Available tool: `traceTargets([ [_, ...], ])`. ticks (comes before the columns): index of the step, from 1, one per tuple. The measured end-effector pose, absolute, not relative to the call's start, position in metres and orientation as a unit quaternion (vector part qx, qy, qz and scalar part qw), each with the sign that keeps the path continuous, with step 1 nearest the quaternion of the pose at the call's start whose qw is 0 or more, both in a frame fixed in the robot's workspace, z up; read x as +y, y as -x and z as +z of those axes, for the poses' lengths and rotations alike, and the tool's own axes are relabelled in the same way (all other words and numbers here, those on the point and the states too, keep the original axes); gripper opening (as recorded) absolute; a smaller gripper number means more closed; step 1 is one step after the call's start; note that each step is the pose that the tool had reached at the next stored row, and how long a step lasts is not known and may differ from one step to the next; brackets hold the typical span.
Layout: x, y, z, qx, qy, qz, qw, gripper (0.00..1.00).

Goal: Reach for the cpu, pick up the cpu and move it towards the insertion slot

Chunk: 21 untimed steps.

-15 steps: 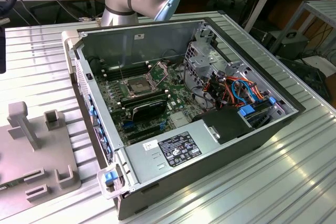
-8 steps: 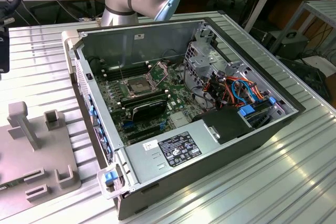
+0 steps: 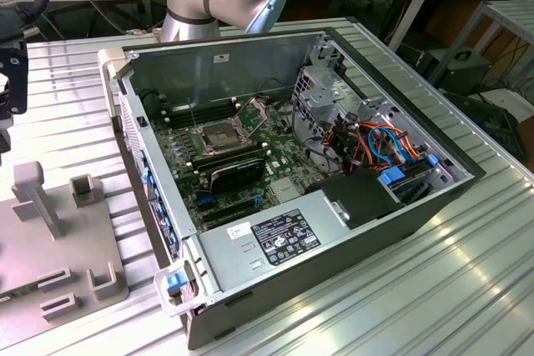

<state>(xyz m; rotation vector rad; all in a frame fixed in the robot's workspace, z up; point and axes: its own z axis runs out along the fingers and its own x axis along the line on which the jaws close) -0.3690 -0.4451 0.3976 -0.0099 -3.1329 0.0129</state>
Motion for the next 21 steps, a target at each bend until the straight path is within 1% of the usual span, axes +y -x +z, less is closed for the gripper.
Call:
traceTargets([
  [21, -0.445, 0.350, 0.397, -1.000, 0.003, 0.004, 0.004, 0.55],
])
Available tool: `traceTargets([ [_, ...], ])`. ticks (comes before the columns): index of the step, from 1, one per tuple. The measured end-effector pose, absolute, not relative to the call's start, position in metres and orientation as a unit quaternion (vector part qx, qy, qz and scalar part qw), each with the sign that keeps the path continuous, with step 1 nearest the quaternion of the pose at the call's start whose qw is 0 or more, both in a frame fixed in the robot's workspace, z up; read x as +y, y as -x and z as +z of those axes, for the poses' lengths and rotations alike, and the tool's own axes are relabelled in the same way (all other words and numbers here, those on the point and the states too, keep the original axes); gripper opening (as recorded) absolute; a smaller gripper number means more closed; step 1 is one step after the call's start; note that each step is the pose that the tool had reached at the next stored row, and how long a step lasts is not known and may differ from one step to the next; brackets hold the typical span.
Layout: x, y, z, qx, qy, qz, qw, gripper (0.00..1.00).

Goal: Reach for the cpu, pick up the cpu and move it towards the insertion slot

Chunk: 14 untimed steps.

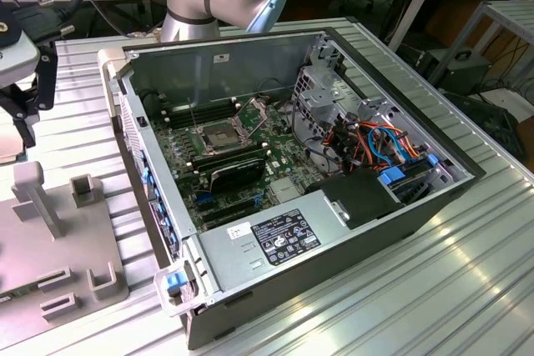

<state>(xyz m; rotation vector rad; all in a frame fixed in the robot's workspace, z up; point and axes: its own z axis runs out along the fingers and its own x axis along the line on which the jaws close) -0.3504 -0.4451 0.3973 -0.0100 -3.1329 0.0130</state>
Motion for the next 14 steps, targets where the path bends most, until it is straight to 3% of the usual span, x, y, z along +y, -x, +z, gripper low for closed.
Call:
traceTargets([
  [14, -0.445, 0.340, 0.400, -1.000, 0.003, 0.004, 0.004, 0.55],
])
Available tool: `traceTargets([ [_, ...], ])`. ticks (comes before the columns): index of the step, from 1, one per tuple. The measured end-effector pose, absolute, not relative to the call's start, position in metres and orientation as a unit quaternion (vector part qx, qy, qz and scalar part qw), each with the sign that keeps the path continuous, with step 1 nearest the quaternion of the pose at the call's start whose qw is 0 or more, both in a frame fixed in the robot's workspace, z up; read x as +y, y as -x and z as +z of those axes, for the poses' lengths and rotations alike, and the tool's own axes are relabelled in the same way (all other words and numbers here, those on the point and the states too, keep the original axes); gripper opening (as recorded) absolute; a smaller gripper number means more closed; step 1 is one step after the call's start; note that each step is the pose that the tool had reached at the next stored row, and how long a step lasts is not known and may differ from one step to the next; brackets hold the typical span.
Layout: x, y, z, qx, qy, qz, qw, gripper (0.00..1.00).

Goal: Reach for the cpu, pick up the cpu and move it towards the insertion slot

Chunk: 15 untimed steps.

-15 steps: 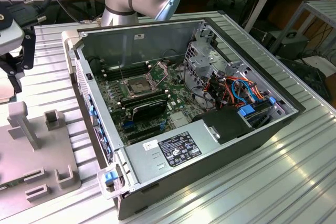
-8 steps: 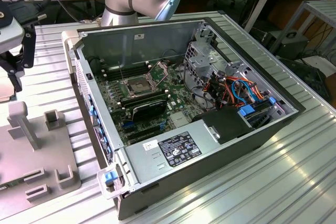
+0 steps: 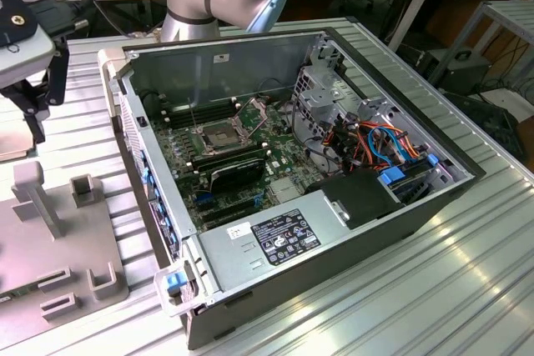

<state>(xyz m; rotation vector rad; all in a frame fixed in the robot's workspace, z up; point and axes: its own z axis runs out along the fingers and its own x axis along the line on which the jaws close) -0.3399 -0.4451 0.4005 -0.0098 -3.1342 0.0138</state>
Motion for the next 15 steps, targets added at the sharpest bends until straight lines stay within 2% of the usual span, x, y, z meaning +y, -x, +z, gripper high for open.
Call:
traceTargets([
  [15, -0.445, 0.329, 0.400, -1.000, 0.003, 0.004, 0.004, 0.55],
])
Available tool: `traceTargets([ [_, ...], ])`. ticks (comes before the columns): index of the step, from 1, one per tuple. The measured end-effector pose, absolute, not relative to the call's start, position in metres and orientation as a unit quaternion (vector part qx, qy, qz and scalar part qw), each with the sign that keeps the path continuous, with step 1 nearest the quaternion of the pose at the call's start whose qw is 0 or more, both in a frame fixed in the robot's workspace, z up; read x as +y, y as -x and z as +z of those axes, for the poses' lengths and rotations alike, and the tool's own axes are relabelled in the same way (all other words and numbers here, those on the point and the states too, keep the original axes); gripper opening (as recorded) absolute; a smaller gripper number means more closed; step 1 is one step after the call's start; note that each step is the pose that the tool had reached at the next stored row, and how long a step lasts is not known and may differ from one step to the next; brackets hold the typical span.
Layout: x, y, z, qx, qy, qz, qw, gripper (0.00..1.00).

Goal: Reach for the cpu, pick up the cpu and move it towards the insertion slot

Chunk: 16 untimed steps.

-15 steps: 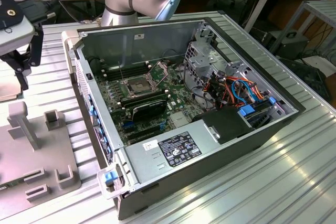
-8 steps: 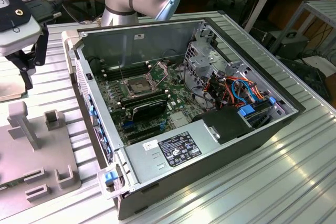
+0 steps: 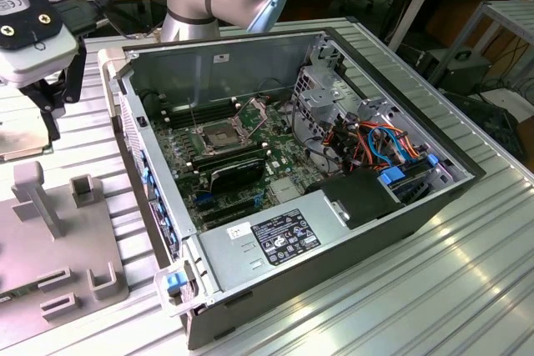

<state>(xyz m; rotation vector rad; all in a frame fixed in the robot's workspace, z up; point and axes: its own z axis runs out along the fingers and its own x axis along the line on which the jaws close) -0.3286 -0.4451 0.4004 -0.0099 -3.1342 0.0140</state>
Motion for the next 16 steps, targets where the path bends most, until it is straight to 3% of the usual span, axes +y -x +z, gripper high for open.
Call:
traceTargets([
  [16, -0.445, 0.315, 0.400, -1.000, 0.003, 0.004, 0.004, 0.55],
])
